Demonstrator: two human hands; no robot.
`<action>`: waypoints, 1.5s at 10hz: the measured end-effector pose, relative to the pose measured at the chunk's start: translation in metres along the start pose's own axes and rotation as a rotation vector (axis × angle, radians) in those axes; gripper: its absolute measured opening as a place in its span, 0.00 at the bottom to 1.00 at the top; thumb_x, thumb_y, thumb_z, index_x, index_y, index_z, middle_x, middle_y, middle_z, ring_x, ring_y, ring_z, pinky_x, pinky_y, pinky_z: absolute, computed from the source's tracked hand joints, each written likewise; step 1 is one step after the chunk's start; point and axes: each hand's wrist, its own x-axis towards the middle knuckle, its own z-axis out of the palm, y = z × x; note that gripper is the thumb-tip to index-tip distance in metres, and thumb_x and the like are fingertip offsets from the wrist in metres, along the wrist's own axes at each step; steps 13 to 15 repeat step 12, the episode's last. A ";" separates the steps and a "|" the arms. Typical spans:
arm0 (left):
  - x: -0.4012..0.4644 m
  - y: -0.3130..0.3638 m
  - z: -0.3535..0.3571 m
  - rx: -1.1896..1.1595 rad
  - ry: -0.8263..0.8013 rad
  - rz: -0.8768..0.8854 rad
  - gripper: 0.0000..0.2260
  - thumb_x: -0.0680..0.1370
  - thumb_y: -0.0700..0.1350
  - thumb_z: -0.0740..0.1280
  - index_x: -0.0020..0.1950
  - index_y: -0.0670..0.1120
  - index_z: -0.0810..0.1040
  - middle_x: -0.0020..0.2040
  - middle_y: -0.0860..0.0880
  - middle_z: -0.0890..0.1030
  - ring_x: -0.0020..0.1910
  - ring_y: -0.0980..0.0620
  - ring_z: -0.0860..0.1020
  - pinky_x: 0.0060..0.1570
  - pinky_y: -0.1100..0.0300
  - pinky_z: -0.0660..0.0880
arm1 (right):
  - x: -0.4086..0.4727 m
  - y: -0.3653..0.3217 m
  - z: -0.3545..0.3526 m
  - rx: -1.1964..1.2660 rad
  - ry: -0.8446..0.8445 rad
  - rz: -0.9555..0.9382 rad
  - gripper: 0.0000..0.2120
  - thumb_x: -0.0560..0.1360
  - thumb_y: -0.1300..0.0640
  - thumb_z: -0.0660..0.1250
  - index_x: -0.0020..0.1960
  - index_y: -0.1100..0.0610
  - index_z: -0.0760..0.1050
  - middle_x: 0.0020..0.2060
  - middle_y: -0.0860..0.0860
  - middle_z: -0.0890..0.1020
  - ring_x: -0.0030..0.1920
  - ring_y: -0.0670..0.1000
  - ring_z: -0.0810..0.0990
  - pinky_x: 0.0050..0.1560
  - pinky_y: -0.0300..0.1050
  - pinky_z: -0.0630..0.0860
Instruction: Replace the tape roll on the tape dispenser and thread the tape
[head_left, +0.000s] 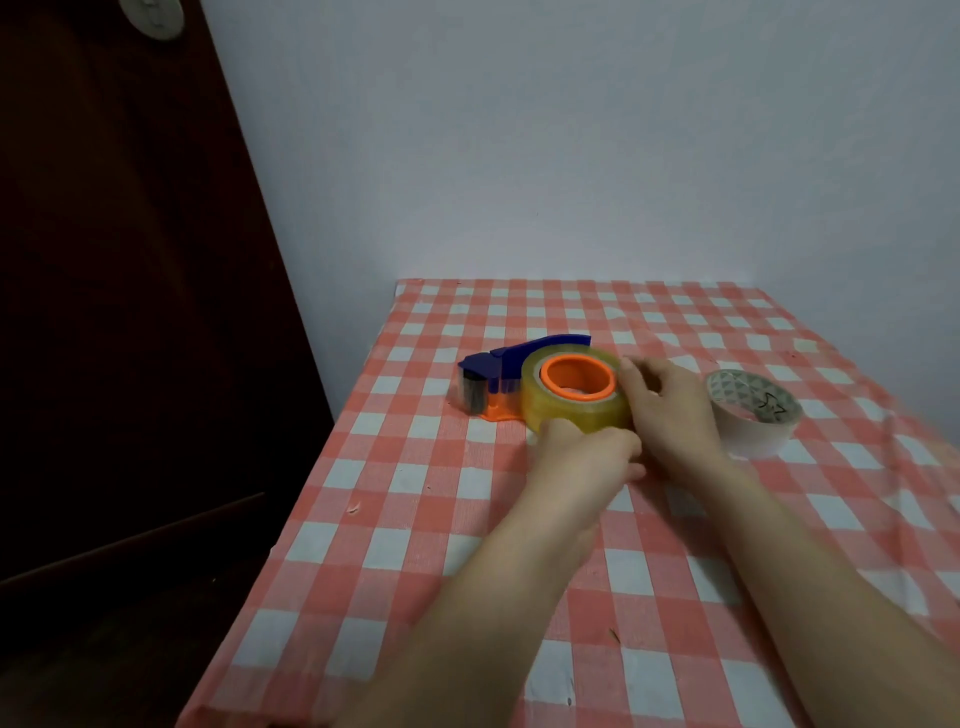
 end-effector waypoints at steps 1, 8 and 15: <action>-0.006 -0.008 -0.001 0.130 -0.061 0.023 0.28 0.80 0.37 0.64 0.78 0.45 0.58 0.56 0.41 0.83 0.42 0.52 0.82 0.46 0.63 0.79 | 0.001 -0.006 -0.012 -0.078 0.167 -0.085 0.15 0.82 0.53 0.60 0.59 0.60 0.79 0.51 0.49 0.82 0.53 0.46 0.76 0.51 0.39 0.70; -0.009 -0.038 -0.029 1.432 0.066 0.649 0.18 0.84 0.55 0.61 0.67 0.45 0.73 0.67 0.47 0.71 0.62 0.47 0.74 0.59 0.52 0.75 | -0.026 0.040 -0.073 -0.371 0.126 0.057 0.15 0.71 0.50 0.73 0.53 0.58 0.78 0.62 0.60 0.71 0.63 0.63 0.70 0.63 0.57 0.72; 0.000 -0.046 -0.024 1.570 0.134 0.732 0.19 0.85 0.57 0.56 0.66 0.46 0.75 0.64 0.48 0.75 0.62 0.46 0.72 0.60 0.52 0.71 | -0.028 0.041 -0.062 -0.351 0.039 -0.053 0.27 0.69 0.48 0.77 0.63 0.56 0.72 0.61 0.55 0.71 0.62 0.56 0.72 0.55 0.46 0.70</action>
